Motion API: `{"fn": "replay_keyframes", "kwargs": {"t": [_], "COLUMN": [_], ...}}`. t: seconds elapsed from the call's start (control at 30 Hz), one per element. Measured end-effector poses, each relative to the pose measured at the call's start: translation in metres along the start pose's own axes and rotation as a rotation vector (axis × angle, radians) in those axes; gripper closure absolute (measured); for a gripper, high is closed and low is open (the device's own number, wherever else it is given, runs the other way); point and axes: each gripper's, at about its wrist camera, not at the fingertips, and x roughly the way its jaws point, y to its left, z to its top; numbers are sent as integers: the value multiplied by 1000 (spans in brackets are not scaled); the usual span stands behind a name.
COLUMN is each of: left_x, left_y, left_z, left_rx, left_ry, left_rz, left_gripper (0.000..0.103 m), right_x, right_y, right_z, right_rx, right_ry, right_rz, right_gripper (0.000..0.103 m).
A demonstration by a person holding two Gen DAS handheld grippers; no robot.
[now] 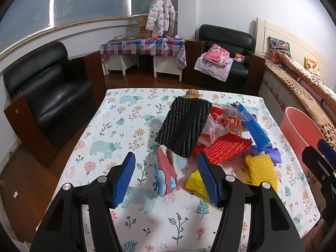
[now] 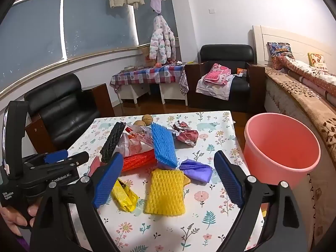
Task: Collect trash
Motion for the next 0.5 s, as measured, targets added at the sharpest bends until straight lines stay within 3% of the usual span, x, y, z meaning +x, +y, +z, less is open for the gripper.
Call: {"fn": "replay_keyframes", "kwargs": {"t": [0.5], "left_x": [0], "left_y": [0], "left_z": [0], "left_rx": [-4], "left_ry": [5], "left_rz": [-4], "left_gripper": [42], "right_x": [1], "right_y": [-3], "right_z": [3], "right_rx": [6], "right_ry": [-11], "right_rz": [-20], "right_gripper": [15]}}
